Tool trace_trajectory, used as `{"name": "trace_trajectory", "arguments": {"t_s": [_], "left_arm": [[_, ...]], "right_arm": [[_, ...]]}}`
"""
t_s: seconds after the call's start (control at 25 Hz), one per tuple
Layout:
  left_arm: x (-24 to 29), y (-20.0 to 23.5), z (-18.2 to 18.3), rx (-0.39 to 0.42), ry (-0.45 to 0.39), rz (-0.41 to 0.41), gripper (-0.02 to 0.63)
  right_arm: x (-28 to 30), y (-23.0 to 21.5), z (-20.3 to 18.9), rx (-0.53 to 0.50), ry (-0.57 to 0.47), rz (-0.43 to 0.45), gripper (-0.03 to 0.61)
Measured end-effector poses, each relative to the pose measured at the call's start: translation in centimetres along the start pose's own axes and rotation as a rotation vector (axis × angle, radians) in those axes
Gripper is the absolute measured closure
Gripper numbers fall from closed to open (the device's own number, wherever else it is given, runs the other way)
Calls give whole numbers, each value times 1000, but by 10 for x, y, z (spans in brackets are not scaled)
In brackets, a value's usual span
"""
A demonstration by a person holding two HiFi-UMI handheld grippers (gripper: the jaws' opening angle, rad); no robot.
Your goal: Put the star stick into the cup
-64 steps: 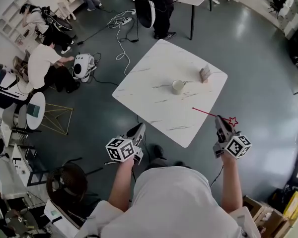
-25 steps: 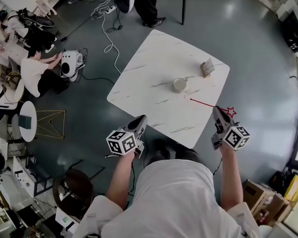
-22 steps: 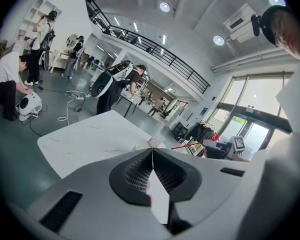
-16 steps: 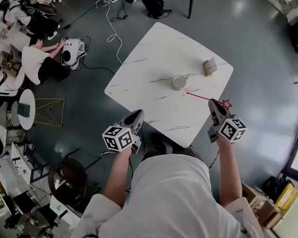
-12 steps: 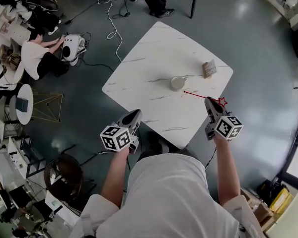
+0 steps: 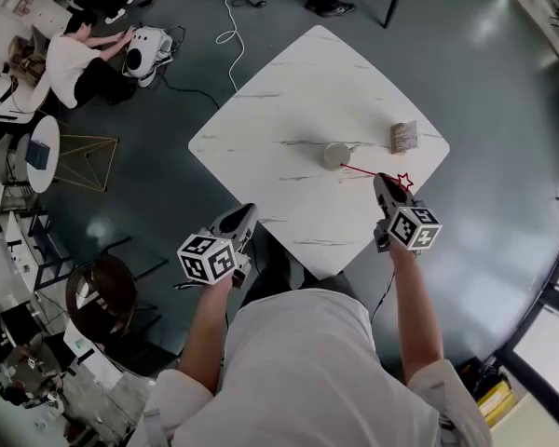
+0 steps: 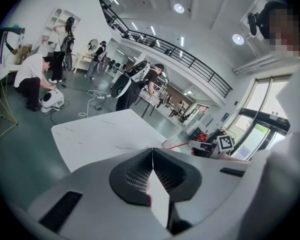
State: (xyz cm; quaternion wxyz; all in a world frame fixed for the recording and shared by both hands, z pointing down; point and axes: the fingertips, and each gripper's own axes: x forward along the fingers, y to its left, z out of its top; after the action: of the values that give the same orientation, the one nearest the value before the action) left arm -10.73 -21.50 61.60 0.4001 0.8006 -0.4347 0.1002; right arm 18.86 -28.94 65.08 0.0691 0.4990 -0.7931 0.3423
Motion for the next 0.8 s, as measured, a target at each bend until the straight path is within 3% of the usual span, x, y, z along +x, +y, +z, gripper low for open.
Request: {"name": "trace_trajectory", "arguments": {"t_s": [0.8], "left_arm": [[15, 13, -41, -126, 9, 127, 600]], "right_arm": [[94, -24, -53, -120, 211, 80, 543]]}}
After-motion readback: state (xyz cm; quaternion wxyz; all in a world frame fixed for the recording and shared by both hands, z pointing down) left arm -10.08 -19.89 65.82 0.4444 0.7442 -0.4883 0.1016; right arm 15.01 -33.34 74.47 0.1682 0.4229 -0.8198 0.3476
